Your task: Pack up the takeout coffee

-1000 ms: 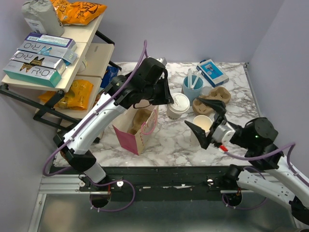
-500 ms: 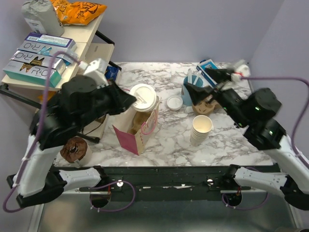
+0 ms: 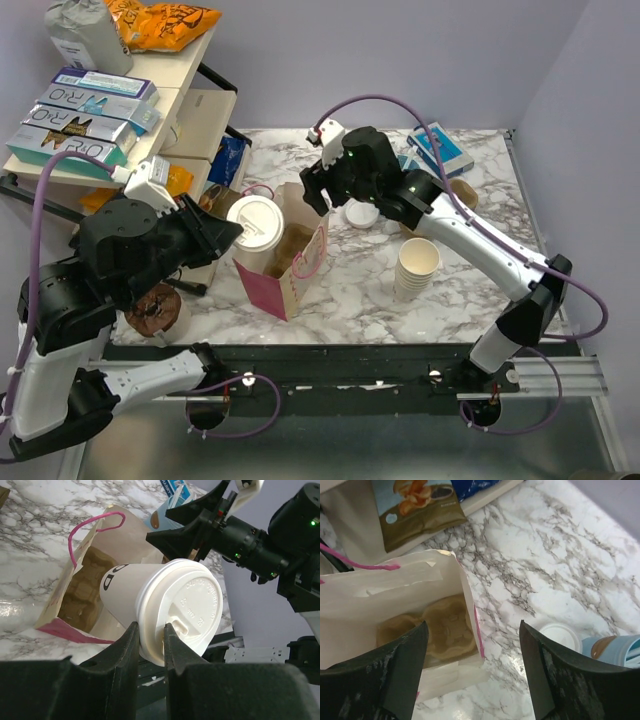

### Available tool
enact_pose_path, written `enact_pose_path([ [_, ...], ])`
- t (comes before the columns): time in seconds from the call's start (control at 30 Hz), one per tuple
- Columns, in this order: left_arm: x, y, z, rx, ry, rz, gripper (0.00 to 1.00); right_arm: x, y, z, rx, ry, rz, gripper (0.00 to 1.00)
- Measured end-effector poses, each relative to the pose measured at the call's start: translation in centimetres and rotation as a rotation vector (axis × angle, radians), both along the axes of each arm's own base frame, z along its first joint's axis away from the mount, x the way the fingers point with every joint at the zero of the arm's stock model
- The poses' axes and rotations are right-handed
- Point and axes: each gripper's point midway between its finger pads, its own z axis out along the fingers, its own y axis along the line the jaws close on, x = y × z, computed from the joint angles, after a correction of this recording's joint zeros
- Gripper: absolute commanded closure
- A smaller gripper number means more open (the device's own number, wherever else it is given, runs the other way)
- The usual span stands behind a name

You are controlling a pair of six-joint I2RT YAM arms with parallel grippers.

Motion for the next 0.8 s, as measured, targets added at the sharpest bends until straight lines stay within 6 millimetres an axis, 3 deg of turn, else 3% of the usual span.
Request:
enact_pose_path([
  [0.17,0.5,-0.5,-1.4,0.035,0.035,0.002,1.00,0.0,0.6,-2.9,-0.053,0.091,0.057,0.32],
  [0.2,0.6,-0.7,-1.7,0.042,0.042,0.002,1.00,0.0,0.6,-3.2,-0.059,0.100,0.063,0.40],
  [0.37,1.3,-1.5,-3.0,0.076,0.071,0.003,1.00,-0.3,0.5,-3.8,-0.074,0.122,0.077,0.53],
  [0.4,1.5,-1.7,-3.2,0.081,0.075,0.003,1.00,-0.3,0.5,-3.9,-0.074,0.125,0.079,0.65],
  [0.5,1.8,-2.1,-3.4,0.080,0.075,0.004,1.00,-0.4,0.5,-4.0,-0.074,0.131,0.083,0.85],
  [0.63,2.5,-2.6,-3.5,0.077,0.072,0.012,1.00,-0.8,0.6,-4.3,-0.060,0.151,0.086,0.87],
  [0.8,3.3,-3.4,-3.7,0.057,0.069,0.027,1.00,-2.8,-1.1,-5.2,-0.030,0.224,0.039,0.94],
])
